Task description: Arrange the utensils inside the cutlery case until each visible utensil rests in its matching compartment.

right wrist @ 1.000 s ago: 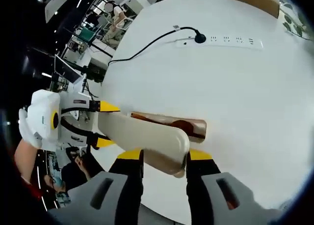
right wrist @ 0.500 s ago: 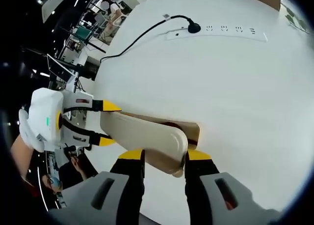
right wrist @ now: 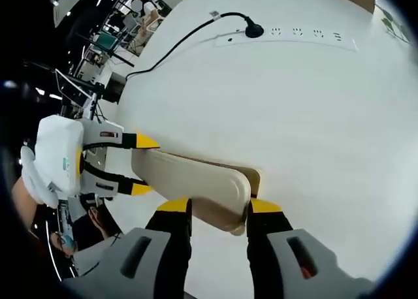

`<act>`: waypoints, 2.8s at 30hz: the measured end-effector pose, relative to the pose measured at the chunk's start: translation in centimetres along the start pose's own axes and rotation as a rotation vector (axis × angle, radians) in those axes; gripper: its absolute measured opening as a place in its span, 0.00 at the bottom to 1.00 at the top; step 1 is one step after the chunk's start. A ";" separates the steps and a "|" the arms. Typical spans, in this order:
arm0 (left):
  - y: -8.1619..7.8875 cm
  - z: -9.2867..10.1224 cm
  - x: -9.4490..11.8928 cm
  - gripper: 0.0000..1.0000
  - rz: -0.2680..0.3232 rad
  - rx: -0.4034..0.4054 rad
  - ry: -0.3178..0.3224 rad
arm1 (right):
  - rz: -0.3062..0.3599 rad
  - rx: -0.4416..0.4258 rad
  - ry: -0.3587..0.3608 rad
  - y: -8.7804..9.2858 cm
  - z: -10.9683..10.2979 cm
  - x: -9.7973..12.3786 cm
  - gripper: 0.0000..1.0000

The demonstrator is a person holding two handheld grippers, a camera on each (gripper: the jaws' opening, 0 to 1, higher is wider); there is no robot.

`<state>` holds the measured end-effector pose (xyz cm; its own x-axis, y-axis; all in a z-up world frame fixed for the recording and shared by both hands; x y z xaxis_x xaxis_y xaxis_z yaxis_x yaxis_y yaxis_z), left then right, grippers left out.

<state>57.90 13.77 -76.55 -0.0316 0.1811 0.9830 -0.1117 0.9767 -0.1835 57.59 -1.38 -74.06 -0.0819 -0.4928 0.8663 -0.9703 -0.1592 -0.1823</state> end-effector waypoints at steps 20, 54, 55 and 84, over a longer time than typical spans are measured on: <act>-0.1 0.1 -0.5 0.40 -0.017 -0.016 0.008 | -0.001 -0.013 0.000 0.0 1.0 -1.1 0.31; -0.1 0.4 -0.9 0.40 -0.015 0.005 0.008 | 0.185 -0.295 -0.151 -0.6 5.0 -0.1 0.33; -0.1 0.4 -0.8 0.40 -0.014 0.004 0.009 | 0.194 -0.324 -0.163 -0.3 5.1 -0.2 0.33; 0.8 0.7 -1.7 0.40 -0.059 -0.197 0.023 | 0.206 -0.298 -0.337 4.6 2.9 -1.5 0.09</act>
<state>57.16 14.19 -78.33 -0.0076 0.1229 0.9924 0.0835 0.9890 -0.1218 53.89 -3.86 -77.54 -0.2482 -0.7456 0.6185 -0.9687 0.1975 -0.1505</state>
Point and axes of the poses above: the point that each gripper's makers call its tool centre point, and the gripper's own axes: x roughly backward along the fingers, z roughly to its right, y roughly out of its underside, the point moved 4 cm from there along x, roughly backward along the fingers, and after that the axes turned 2 degrees about -x, right-handed, at the moved point
